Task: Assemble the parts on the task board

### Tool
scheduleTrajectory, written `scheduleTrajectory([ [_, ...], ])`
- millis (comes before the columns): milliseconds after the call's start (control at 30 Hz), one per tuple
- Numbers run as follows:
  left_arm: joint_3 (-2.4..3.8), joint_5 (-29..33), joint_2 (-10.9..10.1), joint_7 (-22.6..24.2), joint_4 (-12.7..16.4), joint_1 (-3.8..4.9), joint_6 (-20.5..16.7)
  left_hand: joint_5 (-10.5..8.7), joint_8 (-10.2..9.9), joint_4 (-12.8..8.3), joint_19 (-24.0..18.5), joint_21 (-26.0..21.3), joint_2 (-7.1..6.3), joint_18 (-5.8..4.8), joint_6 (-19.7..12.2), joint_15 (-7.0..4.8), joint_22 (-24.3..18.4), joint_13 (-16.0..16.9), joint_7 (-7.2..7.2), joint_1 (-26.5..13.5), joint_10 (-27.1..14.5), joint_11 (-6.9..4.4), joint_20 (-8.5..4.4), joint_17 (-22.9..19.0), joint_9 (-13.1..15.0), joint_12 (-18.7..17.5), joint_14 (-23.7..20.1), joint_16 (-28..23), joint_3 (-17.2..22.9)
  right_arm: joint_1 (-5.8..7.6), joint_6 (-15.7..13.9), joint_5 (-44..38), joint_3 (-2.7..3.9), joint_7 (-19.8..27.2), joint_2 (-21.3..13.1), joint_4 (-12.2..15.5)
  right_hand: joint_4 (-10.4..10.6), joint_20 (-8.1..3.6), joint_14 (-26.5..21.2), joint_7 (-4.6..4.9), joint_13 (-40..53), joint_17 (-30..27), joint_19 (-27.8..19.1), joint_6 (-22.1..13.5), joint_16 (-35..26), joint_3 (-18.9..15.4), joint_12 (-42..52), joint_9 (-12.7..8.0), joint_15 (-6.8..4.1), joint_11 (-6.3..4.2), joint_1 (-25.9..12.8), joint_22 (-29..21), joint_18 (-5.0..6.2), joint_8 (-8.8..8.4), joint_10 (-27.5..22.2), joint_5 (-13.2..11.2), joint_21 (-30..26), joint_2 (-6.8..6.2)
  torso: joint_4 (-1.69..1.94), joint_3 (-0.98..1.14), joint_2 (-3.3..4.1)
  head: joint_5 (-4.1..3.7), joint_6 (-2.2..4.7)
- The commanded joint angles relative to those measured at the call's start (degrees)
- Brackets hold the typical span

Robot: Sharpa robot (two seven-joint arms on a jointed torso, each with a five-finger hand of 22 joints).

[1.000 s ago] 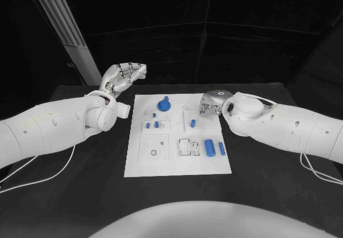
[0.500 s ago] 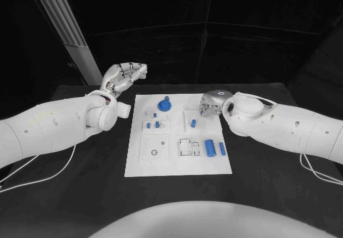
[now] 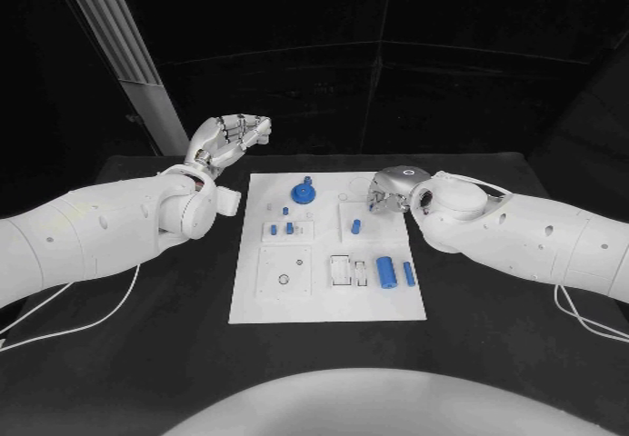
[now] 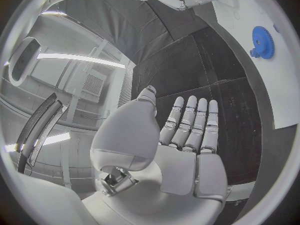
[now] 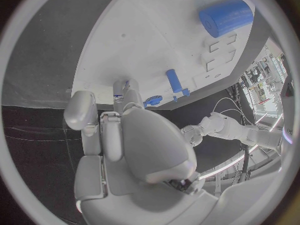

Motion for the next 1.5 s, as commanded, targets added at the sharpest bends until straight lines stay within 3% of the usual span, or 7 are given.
scheduleTrajectory([
  [33,0.02,0.14,-0.07,13.2,-0.08,0.08,0.31,0.39,0.15,-0.03,0.54,-0.17,-0.02,-0.98,-0.33,-0.04,-0.05,-0.1,4.41,0.59,-0.31,0.12,-0.02,-0.05,0.04,0.15,-0.51,0.1,-0.38,0.01,-2.4,0.62,-0.06,0.86,-0.29,0.41,0.34,-0.32,4.34,0.25,-0.01,6.98,0.0,0.26,-0.02,0.01,-0.33,0.45,-0.38,0.2,-0.05,1.42,0.99,-0.03,0.45,0.34,-0.28,0.48,-0.01,0.0,0.01,0.11,0.0],
  [267,0.02,0.14,-0.01,13.14,-0.23,0.08,0.38,0.39,0.15,-0.03,0.54,-0.17,-0.02,-0.98,-0.33,-0.04,-0.05,-0.1,4.41,0.59,-0.31,0.12,-0.02,-0.05,0.04,0.15,-0.51,0.1,-0.38,0.01,-4.76,1.01,-0.05,1.29,-0.96,1.27,0.55,-0.23,4.34,0.42,-0.01,6.93,0.07,0.12,-0.05,-0.02,-0.77,0.37,-0.1,0.29,-0.11,1.4,0.93,-0.26,0.51,0.34,-0.31,0.31,0.01,-0.02,-0.02,-0.06,0.0],
  [867,0.02,0.14,0.19,13.01,-0.47,0.08,0.51,0.39,0.15,-0.03,0.54,-0.17,-0.02,-0.98,-0.33,-0.04,-0.05,-0.1,4.41,0.59,-0.31,0.12,-0.02,-0.05,0.04,0.15,-0.51,0.1,-0.38,0.04,-6.83,1.09,0.0,1.26,-2.7,3.57,0.99,0.34,4.36,0.83,0.0,6.99,0.24,-0.08,0.0,0.09,-1.89,0.19,0.86,0.68,0.04,1.41,0.75,-0.79,0.53,0.34,-0.28,0.05,0.06,-0.04,-0.03,-0.14,0.0],
  [1200,0.02,0.15,0.26,12.93,-0.65,0.07,0.51,0.4,0.24,-0.03,0.54,-0.17,0.02,-0.98,-0.35,-0.05,-0.07,-0.11,4.4,0.63,-0.33,0.11,-0.02,-0.14,0.04,0.25,-0.52,0.18,-0.42,0.21,-7.81,1.09,0.1,0.98,-5.1,6.9,0.99,0.52,4.39,0.98,0.01,7.14,0.31,0.01,0.09,0.21,-2.18,0.17,1.09,0.82,0.32,1.44,0.71,-0.87,0.65,0.34,-0.22,-0.05,0.01,-0.06,-0.05,-0.05,0.0],
  [1500,0.02,0.15,0.49,12.92,-0.99,0.06,0.55,0.42,0.4,-0.03,0.54,-0.17,0.1,-0.97,-0.39,-0.06,-0.11,-0.13,4.39,0.7,-0.37,0.1,-0.02,-0.29,0.03,0.44,-0.52,0.31,-0.49,1.29,-9.04,1.09,0.15,1.39,-6.55,9.45,1.12,0.69,4.4,1.19,0.01,7.21,0.38,-0.08,0.14,0.34,-2.5,0.1,1.3,1.01,0.48,1.5,0.67,-1.07,0.7,0.34,-0.12,-0.04,0.08,-0.04,-0.01,-0.1,0.0],
])
